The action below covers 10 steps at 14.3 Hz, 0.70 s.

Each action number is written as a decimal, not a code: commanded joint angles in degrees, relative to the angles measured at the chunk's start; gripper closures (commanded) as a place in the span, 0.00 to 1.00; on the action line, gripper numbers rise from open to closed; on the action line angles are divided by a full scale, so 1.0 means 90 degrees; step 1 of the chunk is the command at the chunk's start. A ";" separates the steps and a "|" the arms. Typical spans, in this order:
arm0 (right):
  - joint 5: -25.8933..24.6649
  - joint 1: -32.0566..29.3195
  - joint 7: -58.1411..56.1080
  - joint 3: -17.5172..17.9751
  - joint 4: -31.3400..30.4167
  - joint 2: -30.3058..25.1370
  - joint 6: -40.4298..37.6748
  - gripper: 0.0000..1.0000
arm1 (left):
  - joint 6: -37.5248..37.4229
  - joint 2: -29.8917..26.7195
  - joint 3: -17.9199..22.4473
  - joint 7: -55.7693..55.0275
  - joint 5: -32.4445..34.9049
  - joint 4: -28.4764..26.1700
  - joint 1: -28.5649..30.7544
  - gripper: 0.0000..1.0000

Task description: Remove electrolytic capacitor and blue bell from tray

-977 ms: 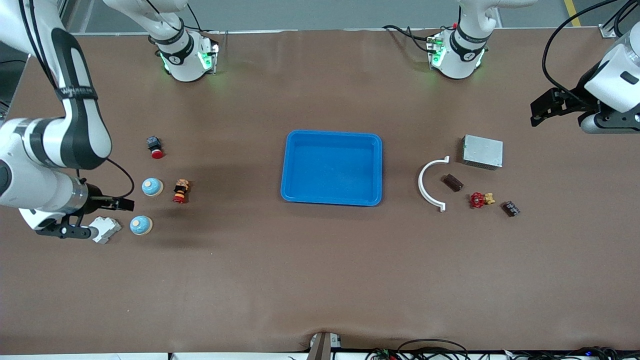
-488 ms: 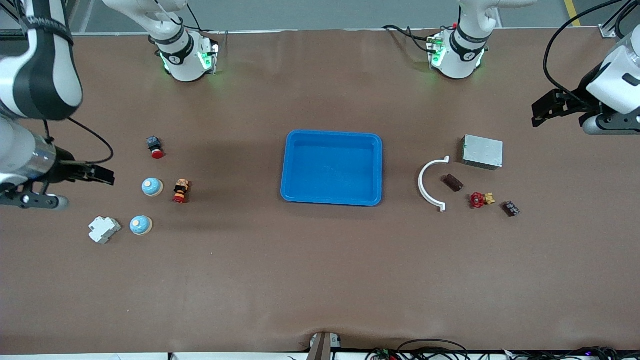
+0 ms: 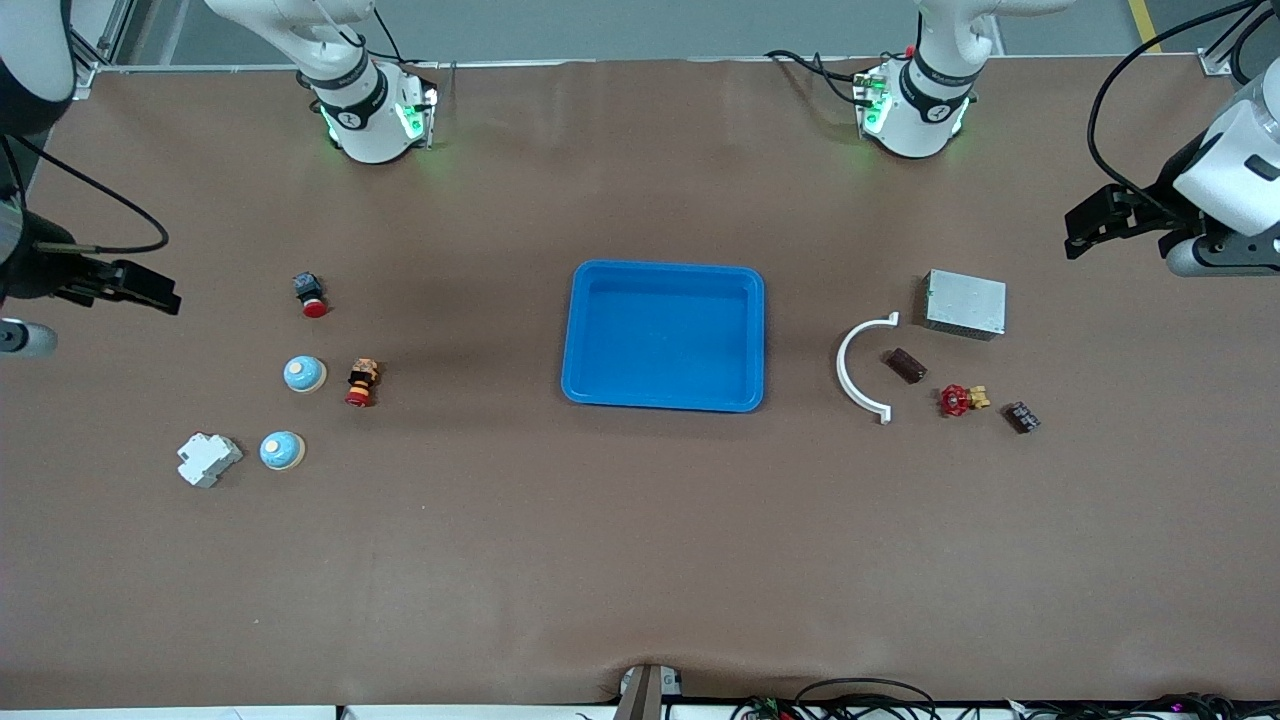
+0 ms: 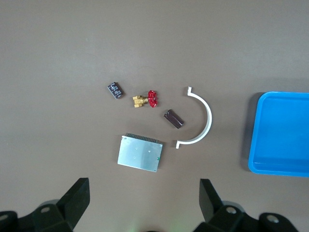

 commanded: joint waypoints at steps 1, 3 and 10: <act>0.0146 -0.0040 0.0081 -0.0017 0.0028 -0.0191 -0.0193 0.00 | 0.0026 0.0029 -0.0045 0.0034 0.0229 0.0090 0.0006 0.00; 0.0214 -0.0069 0.0090 -0.0046 0.0028 -0.0240 -0.0203 0.00 | 0.0026 0.0038 -0.0064 0.0045 0.0377 0.0071 0.0006 0.00; 0.0224 -0.0089 0.0003 -0.0007 0.0028 -0.0240 -0.0213 0.00 | -0.0043 0.0018 -0.0045 0.0025 0.0328 0.0197 0.0025 0.00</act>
